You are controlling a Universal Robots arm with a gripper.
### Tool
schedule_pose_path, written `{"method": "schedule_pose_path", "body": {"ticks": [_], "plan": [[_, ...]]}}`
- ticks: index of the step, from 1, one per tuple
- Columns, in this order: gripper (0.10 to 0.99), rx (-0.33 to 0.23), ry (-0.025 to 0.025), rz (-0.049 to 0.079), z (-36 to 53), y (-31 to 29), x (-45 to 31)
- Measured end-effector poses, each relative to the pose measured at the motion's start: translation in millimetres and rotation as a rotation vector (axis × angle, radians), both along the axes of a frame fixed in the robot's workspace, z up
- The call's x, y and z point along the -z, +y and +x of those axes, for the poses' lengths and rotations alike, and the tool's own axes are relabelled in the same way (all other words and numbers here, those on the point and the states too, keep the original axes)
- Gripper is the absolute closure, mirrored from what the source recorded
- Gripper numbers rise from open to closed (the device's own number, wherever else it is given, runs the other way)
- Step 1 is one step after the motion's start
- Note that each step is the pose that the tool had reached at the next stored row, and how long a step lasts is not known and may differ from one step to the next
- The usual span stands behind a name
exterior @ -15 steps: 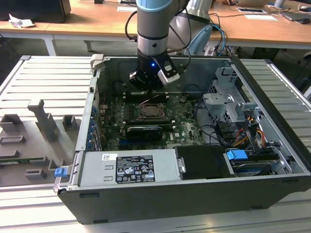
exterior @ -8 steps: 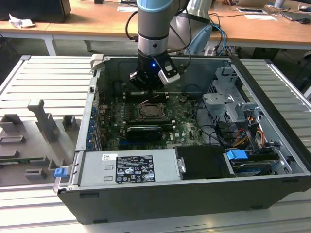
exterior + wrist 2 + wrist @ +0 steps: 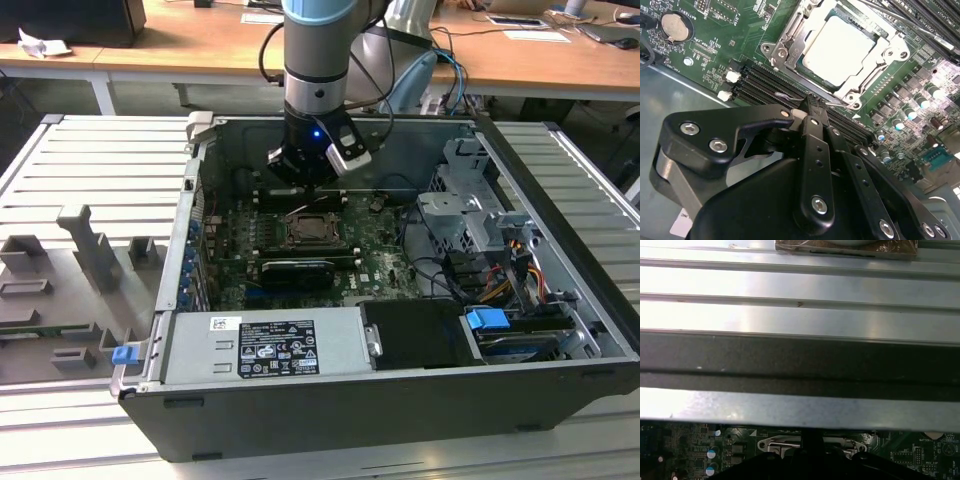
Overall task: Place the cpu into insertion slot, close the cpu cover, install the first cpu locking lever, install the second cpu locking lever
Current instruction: 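Install the first cpu locking lever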
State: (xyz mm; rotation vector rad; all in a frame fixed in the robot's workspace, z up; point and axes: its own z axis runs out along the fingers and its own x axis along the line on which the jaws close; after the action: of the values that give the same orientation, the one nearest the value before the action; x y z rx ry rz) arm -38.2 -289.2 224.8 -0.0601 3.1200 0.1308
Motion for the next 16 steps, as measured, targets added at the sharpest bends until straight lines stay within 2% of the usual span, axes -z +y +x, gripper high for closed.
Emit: {"method": "schedule_pose_path", "body": {"ticks": [16], "plan": [[0.98, 0.0, 0.0, 0.002, 2.9, 0.0, 1.5]]}}
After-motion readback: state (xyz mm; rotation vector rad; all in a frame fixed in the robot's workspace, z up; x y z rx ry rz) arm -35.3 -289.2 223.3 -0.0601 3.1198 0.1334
